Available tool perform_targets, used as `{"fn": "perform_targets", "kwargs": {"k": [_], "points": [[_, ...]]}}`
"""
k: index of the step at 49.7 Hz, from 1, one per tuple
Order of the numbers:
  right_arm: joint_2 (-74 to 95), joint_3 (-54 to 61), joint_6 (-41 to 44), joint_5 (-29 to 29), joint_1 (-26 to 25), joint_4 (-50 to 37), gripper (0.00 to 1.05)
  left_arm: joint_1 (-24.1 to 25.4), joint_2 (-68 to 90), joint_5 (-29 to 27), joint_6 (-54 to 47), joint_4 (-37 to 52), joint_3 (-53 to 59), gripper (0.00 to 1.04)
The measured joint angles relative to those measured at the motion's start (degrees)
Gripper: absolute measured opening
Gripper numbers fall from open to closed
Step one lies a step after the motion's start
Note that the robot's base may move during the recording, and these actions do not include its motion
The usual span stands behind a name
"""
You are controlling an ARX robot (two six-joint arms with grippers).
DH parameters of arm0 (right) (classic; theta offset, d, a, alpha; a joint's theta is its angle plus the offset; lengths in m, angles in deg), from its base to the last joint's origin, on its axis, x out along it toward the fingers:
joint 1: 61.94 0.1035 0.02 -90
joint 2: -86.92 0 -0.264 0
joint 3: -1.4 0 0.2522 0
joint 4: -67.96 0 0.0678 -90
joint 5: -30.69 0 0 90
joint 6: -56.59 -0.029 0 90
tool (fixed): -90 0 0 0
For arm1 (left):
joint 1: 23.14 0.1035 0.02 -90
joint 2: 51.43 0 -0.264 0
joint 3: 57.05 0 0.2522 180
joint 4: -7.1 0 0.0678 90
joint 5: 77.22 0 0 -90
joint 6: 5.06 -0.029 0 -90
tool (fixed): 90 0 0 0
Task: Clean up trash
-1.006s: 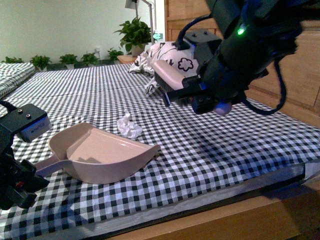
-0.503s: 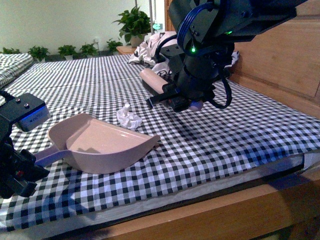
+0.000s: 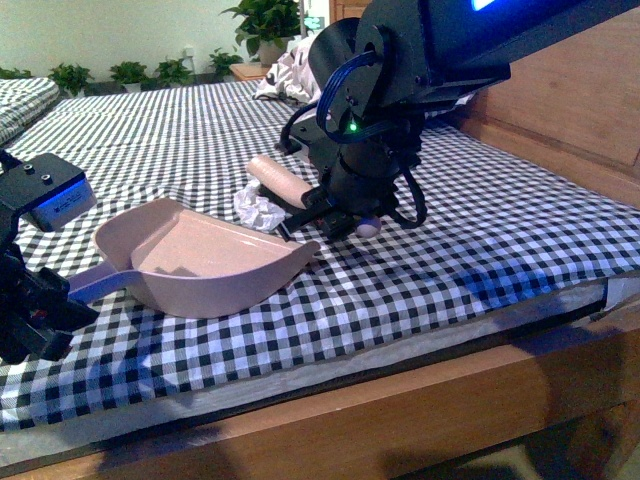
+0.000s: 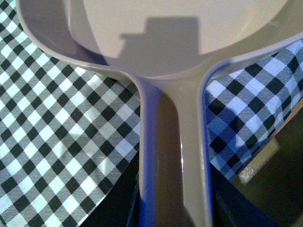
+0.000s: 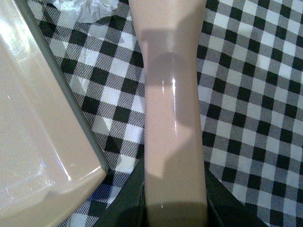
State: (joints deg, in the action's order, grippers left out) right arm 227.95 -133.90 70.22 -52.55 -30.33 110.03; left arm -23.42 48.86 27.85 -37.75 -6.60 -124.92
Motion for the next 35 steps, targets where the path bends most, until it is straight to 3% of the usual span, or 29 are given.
{"fn": "perform_targets", "kwargs": {"k": [6,17,24,35], "points": [[-0.5,-0.8,1.3,-5.8,-0.2,2.8,0.19,0.0,0.0,0.0,0.0,0.0,0.0,0.27],[-14.0,6.4,6.1,-33.7,-4.4,13.0,0.19,0.0,0.0,0.0,0.0,0.0,0.0,0.27],[-26.0,11.0,9.8,-32.0,-10.0,13.0,0.19,0.0,0.0,0.0,0.0,0.0,0.0,0.27],[-33.4,23.5,6.4,-22.4,-15.6,-0.8,0.19,0.0,0.0,0.0,0.0,0.0,0.0,0.27]]}}
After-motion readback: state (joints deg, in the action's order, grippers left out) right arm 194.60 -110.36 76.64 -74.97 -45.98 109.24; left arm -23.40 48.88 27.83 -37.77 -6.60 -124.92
